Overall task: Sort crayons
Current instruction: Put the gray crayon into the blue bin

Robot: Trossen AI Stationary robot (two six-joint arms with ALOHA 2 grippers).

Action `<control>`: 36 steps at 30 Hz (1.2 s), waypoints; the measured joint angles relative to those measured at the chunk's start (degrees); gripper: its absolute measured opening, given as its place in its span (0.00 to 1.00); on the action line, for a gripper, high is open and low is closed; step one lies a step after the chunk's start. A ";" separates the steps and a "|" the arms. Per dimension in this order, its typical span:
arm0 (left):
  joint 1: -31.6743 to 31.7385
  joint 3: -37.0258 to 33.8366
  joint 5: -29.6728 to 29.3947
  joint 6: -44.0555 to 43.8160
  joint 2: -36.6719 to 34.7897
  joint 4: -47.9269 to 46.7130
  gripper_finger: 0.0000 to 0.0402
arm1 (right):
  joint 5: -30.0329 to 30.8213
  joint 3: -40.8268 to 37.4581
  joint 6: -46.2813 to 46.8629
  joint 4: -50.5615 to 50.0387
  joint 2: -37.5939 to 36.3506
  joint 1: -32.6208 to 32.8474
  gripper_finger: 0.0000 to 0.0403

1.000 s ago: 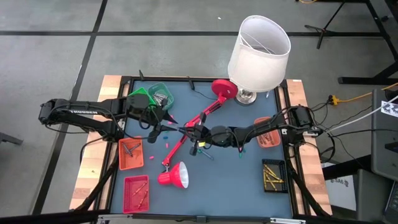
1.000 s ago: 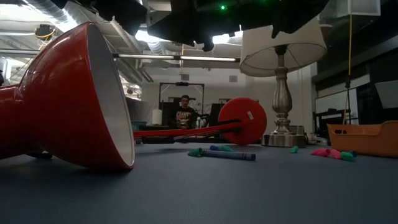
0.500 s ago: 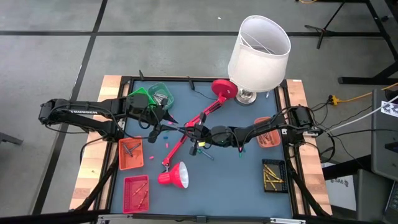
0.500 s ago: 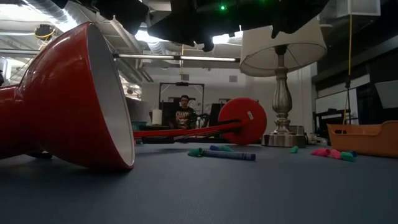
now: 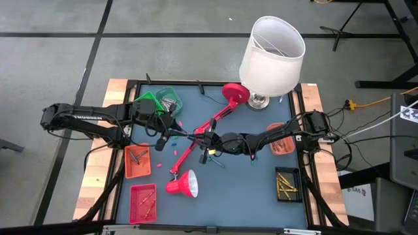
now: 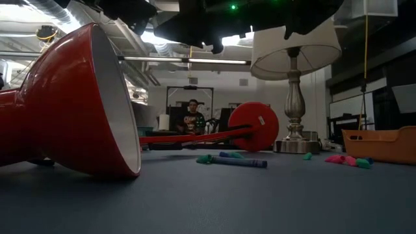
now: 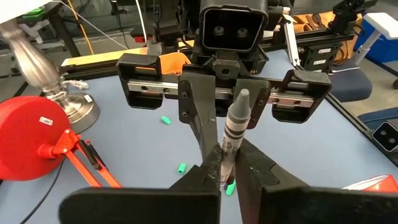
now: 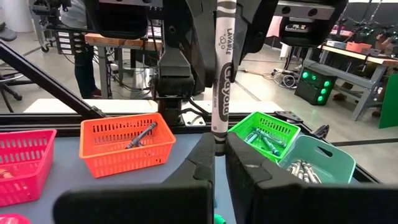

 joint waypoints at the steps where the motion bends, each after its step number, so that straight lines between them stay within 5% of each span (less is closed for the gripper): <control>1: 0.02 0.00 -0.01 0.00 0.00 0.00 0.02 | 0.02 0.00 0.00 -0.02 0.00 0.00 0.05; 11: 0.02 0.00 -0.44 -0.05 0.00 -0.03 0.02 | 0.00 0.00 -0.02 -0.09 0.00 -0.04 0.06; 18: 0.04 0.00 -2.35 -0.24 0.00 -0.97 0.02 | 0.06 0.00 0.95 -2.37 0.00 -0.03 0.24; 25: 0.33 0.00 -13.05 0.14 0.01 -7.49 0.02 | -1.55 0.00 8.94 -16.85 0.00 0.09 0.34; 36: 10.11 0.00 -39.88 3.29 0.27 -19.68 0.02 | -13.48 -0.02 24.97 -36.85 0.00 0.09 0.35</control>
